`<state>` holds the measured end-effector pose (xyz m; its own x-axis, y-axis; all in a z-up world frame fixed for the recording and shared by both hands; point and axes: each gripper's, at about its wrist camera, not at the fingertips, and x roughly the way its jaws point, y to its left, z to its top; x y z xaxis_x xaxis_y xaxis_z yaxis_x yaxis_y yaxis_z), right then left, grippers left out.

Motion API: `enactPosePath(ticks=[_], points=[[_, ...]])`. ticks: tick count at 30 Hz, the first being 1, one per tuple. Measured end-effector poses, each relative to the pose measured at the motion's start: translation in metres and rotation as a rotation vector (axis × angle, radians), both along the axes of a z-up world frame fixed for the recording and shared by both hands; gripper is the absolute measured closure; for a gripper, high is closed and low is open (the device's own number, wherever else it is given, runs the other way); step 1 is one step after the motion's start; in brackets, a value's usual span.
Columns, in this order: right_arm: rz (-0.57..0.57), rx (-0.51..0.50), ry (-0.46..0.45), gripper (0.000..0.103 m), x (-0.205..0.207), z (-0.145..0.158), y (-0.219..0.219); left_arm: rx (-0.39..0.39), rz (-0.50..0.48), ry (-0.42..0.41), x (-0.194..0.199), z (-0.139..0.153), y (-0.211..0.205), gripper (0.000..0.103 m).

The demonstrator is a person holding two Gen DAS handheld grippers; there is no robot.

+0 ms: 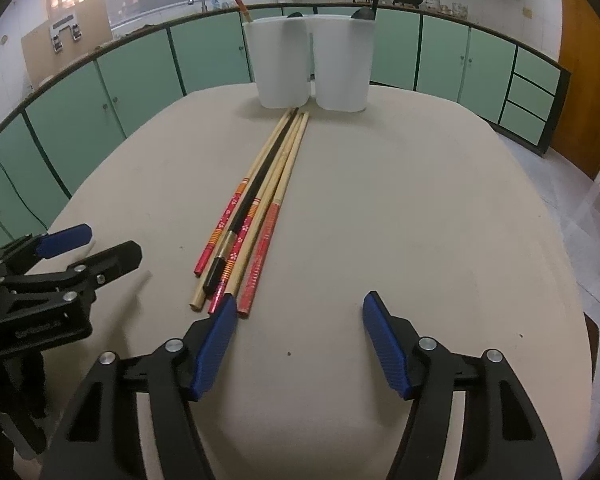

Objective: Organize utensils
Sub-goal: 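Grasp a red-patterned chopstick with the right gripper, then grasp another red-patterned chopstick with the left gripper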

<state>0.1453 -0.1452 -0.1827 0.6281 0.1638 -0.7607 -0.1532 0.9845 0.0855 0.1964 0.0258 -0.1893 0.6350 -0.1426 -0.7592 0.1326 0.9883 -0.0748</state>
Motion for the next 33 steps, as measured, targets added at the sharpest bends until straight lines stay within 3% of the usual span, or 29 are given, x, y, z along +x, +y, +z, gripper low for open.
enactPosePath(ticks=[3, 8, 11, 13, 17, 27, 33], points=[[-0.038, -0.036, -0.008, 0.042, -0.001, 0.001, -0.007, -0.003, 0.003, 0.000, 0.000, 0.000, 0.001, 0.017], [-0.023, 0.036, -0.004, 0.048, -0.004, 0.003, -0.015, -0.005, 0.006, 0.008, 0.001, -0.002, 0.000, 0.017], [-0.001, 0.049, -0.003, 0.063, -0.003, 0.000, -0.008, -0.006, 0.006, 0.010, 0.002, -0.002, 0.000, 0.017], [0.007, 0.036, -0.007, 0.080, -0.002, 0.000, -0.002, -0.003, 0.005, 0.014, 0.002, -0.003, 0.000, 0.017], [0.022, 0.053, -0.001, 0.097, -0.001, 0.000, 0.001, -0.001, -0.003, 0.020, 0.004, -0.004, -0.001, 0.017], [-0.039, 0.061, -0.009, 0.097, -0.003, 0.001, -0.025, -0.005, -0.085, 0.048, 0.000, -0.010, -0.030, 0.017], [-0.055, 0.060, -0.011, 0.097, -0.002, 0.000, -0.039, 0.036, -0.087, 0.051, 0.003, -0.015, -0.045, 0.017]])
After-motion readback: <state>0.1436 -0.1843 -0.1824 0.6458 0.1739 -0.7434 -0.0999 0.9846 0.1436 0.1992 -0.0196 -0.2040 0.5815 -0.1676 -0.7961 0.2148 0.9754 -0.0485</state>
